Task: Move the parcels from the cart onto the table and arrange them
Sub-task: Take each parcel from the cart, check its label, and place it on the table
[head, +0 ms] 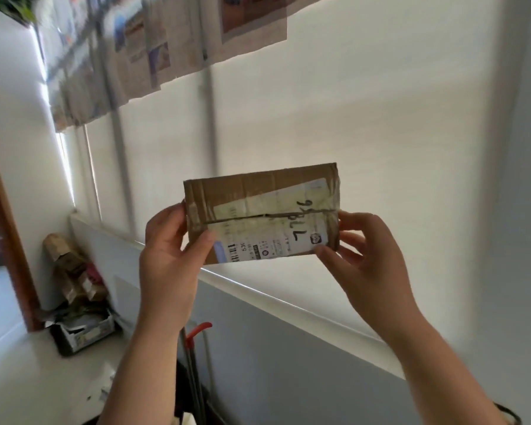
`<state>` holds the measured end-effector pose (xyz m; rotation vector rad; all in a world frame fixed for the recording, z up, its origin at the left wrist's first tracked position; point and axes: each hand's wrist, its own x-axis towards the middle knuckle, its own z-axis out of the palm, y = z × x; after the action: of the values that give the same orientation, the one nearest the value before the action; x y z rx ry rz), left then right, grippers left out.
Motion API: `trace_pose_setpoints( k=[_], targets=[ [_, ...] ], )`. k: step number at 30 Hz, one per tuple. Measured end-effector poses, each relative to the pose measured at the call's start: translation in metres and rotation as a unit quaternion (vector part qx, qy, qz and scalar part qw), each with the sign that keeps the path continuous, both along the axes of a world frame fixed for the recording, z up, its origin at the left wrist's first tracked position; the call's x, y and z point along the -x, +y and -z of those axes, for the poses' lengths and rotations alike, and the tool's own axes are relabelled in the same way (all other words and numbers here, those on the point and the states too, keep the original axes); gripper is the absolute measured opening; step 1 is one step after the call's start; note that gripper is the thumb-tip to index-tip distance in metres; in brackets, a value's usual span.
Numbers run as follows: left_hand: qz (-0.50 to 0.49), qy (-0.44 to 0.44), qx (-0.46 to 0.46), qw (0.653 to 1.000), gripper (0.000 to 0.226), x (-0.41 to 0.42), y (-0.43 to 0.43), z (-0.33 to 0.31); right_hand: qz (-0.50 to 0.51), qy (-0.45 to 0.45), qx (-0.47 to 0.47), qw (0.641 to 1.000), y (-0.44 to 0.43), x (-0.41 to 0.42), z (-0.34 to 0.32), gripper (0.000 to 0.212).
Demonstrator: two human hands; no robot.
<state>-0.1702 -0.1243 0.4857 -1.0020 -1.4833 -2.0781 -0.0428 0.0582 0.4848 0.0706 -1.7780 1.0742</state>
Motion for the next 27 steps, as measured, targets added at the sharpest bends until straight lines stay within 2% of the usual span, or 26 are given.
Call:
trace_pose_setpoints(
  k=[4,8,12,15,20,22,24,26,27],
  targets=[
    [-0.018,0.021,0.003,1.0,0.045,-0.005,0.0,0.003,-0.049,0.038,-0.019,0.998,0.012,0.0,0.005,0.05],
    [-0.006,-0.03,0.026,0.999,0.068,-0.002,0.002,0.031,-0.016,0.029,-0.05,0.998,0.017,0.006,0.029,0.068],
    [-0.01,-0.045,0.029,0.998,0.051,-0.001,0.005,0.058,0.036,-0.008,-0.028,0.999,0.018,0.013,0.055,0.057],
    [-0.046,-0.043,0.063,0.996,0.05,0.001,0.007,0.068,0.039,-0.03,0.002,0.999,0.016,0.015,0.063,0.052],
    [-0.026,-0.052,0.054,0.997,0.052,0.003,0.008,0.07,0.063,-0.039,-0.014,0.997,0.017,0.019,0.068,0.051],
    [-0.017,-0.037,0.053,0.998,0.054,-0.001,0.009,0.065,0.074,-0.045,-0.03,0.996,0.019,0.018,0.065,0.057],
    [0.006,-0.023,0.044,0.999,0.051,-0.004,0.008,0.057,0.057,-0.049,-0.043,0.996,0.021,0.014,0.059,0.066],
    [0.03,-0.015,0.026,0.999,0.045,-0.008,0.003,0.047,-0.007,-0.047,-0.032,0.998,0.02,0.005,0.049,0.072],
    [0.037,-0.023,0.018,0.999,0.051,-0.01,0.001,0.041,-0.039,-0.042,-0.023,0.998,0.018,0.0,0.043,0.074]
  ],
)
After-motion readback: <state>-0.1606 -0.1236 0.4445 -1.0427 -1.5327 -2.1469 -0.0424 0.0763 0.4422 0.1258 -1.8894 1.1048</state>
